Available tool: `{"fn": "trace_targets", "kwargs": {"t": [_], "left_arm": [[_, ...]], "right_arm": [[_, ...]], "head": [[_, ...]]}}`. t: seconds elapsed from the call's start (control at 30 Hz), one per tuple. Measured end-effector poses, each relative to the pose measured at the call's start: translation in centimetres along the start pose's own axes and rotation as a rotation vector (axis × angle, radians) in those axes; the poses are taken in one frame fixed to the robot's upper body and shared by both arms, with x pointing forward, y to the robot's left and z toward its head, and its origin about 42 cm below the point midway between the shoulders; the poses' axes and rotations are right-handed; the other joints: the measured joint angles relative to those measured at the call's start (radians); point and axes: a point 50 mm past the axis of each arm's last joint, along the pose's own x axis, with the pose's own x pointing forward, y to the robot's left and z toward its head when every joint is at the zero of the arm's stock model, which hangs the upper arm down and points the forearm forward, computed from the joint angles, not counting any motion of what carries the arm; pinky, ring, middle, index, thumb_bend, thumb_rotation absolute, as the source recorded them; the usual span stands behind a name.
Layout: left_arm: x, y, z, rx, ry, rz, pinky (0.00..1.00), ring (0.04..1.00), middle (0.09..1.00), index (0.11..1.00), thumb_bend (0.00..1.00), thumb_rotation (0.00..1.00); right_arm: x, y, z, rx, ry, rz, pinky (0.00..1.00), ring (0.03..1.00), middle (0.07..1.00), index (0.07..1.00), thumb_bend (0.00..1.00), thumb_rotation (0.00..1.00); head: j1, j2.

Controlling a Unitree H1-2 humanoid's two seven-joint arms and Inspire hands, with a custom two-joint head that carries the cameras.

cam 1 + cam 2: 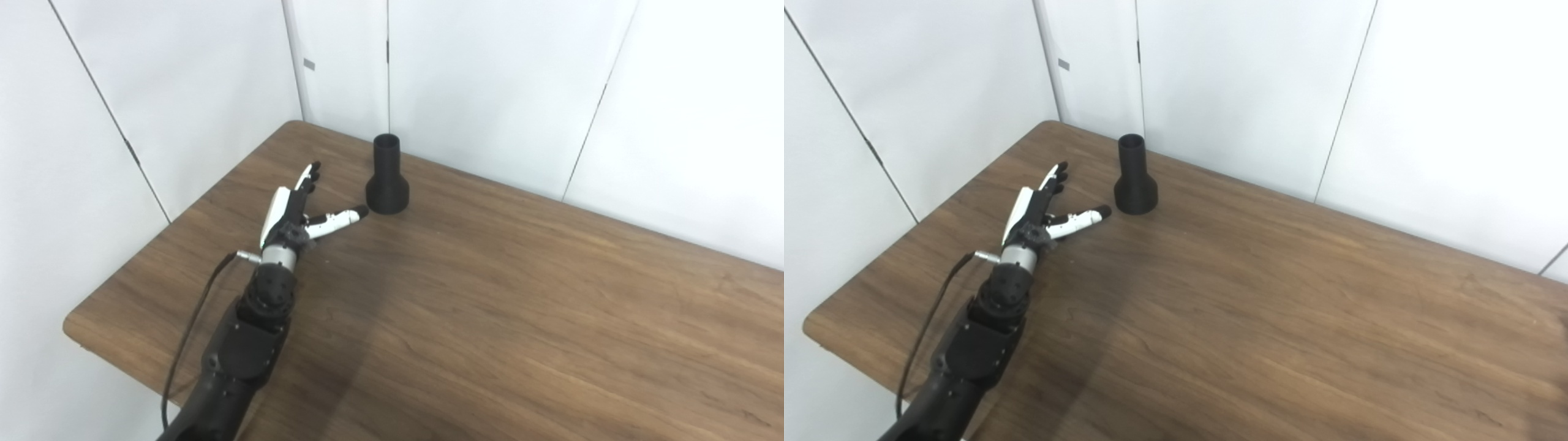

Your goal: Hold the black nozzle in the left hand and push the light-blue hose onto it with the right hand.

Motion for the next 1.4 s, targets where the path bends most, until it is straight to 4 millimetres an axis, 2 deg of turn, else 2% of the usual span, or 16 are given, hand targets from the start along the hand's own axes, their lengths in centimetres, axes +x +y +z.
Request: {"fn": "trace_targets", "kwargs": {"t": [0.27, 0.37, 0.5, 0.6, 0.67, 0.77, 0.8, 0.87, 0.9, 0.97, 1.0, 1.17, 1.23, 1.3, 1.37, 1.4], "left_arm": [[1.8, 0.2, 0.5, 0.047, 0.021, -0.024, 0.82, 0.894, 0.922, 0.957, 1.00, 0.40], [2.2, -0.1, 0.6, 0.069, 0.021, -0.034, 0.79, 0.870, 0.905, 0.948, 1.00, 0.41], [2.5, -0.3, 0.9, 0.094, 0.015, -0.044, 0.77, 0.858, 0.896, 0.938, 1.00, 0.41], [2.6, -0.5, 1.2, 0.108, 0.020, -0.058, 0.72, 0.840, 0.885, 0.936, 1.00, 0.40], [2.9, -0.6, 1.7, 0.122, 0.027, -0.087, 0.63, 0.777, 0.825, 0.939, 1.00, 0.40], [3.2, -0.4, 2.2, 0.152, 0.040, -0.102, 0.69, 0.826, 0.864, 0.937, 1.00, 0.40], [3.3, -0.4, 2.4, 0.165, 0.042, -0.114, 0.62, 0.770, 0.825, 0.932, 1.00, 0.39], [3.2, -0.4, 2.8, 0.200, 0.044, -0.127, 0.57, 0.734, 0.809, 0.929, 1.00, 0.38], [3.2, -0.4, 2.9, 0.217, 0.042, -0.126, 0.41, 0.551, 0.651, 0.927, 1.00, 0.38], [3.4, -0.5, 3.4, 0.248, 0.041, -0.124, 0.35, 0.497, 0.609, 0.929, 1.00, 0.38], [3.5, -0.5, 3.5, 0.262, 0.042, -0.128, 0.38, 0.547, 0.651, 0.929, 1.00, 0.37], [4.0, -0.6, 3.9, 0.276, 0.043, -0.131, 0.31, 0.443, 0.588, 0.931, 1.00, 0.35], [4.3, -0.7, 4.0, 0.279, 0.048, -0.135, 0.30, 0.441, 0.579, 0.929, 1.00, 0.34], [4.6, -0.7, 4.0, 0.279, 0.056, -0.134, 0.30, 0.448, 0.573, 0.927, 1.00, 0.33], [5.0, -0.9, 4.0, 0.281, 0.067, -0.142, 0.37, 0.545, 0.657, 0.930, 1.00, 0.33], [5.1, -0.9, 4.0, 0.283, 0.069, -0.142, 0.34, 0.503, 0.622, 0.934, 1.00, 0.32]], "right_arm": [[-0.2, 0.1, 0.1, 0.000, -0.001, 0.001, 0.57, 0.661, 0.681, 0.640, 0.34, 0.27], [-0.3, 0.2, 0.1, -0.006, -0.002, 0.004, 0.55, 0.643, 0.666, 0.514, 0.47, 0.17], [-0.5, 0.4, 0.2, -0.012, -0.003, 0.007, 0.54, 0.632, 0.657, 0.499, 0.49, 0.16], [-0.7, 0.6, 0.2, -0.017, -0.004, 0.010, 0.52, 0.617, 0.645, 0.497, 0.49, 0.16], [-0.9, 0.7, 0.2, -0.020, -0.004, 0.009, 0.51, 0.610, 0.640, 0.497, 0.49, 0.16], [-1.2, 0.9, 0.3, -0.021, -0.005, 0.005, 0.50, 0.607, 0.638, 0.497, 0.49, 0.16], [-1.2, 0.9, 0.3, -0.022, -0.005, 0.005, 0.50, 0.609, 0.641, 0.497, 0.49, 0.16], [-1.3, 0.9, 0.3, -0.028, -0.004, 0.006, 0.50, 0.610, 0.641, 0.497, 0.49, 0.16], [-1.3, 0.9, 0.3, -0.032, -0.004, 0.008, 0.50, 0.611, 0.643, 0.497, 0.49, 0.16], [-1.4, 1.0, 0.3, -0.036, -0.003, 0.009, 0.49, 0.614, 0.646, 0.497, 0.49, 0.16], [-1.5, 1.0, 0.3, -0.036, -0.004, 0.009, 0.49, 0.618, 0.650, 0.497, 0.49, 0.16], [-1.8, 1.1, 0.4, -0.042, -0.002, 0.012, 0.50, 0.628, 0.658, 0.498, 0.49, 0.16], [-1.9, 1.1, 0.4, -0.044, -0.001, 0.013, 0.50, 0.628, 0.659, 0.498, 0.49, 0.17], [-2.2, 1.1, 0.4, -0.046, -0.001, 0.013, 0.50, 0.632, 0.663, 0.498, 0.49, 0.17], [-2.6, 1.4, 0.5, -0.047, -0.002, 0.014, 0.50, 0.636, 0.667, 0.498, 0.49, 0.17], [-2.9, 1.5, 0.6, -0.047, 0.000, 0.016, 0.50, 0.636, 0.667, 0.498, 0.49, 0.17]], "head": [[-0.021, -0.003], [-0.031, -0.005], [-0.035, -0.005], [-0.045, -0.005], [-0.051, -0.005], [-0.055, -0.003], [-0.060, -0.003], [-0.066, -0.002], [-0.066, -0.002], [-0.071, 0.000], [-0.072, 0.000], [-0.089, 0.002], [-0.098, 0.003], [-0.101, 0.003], [-0.109, 0.005], [-0.112, 0.005]]}}
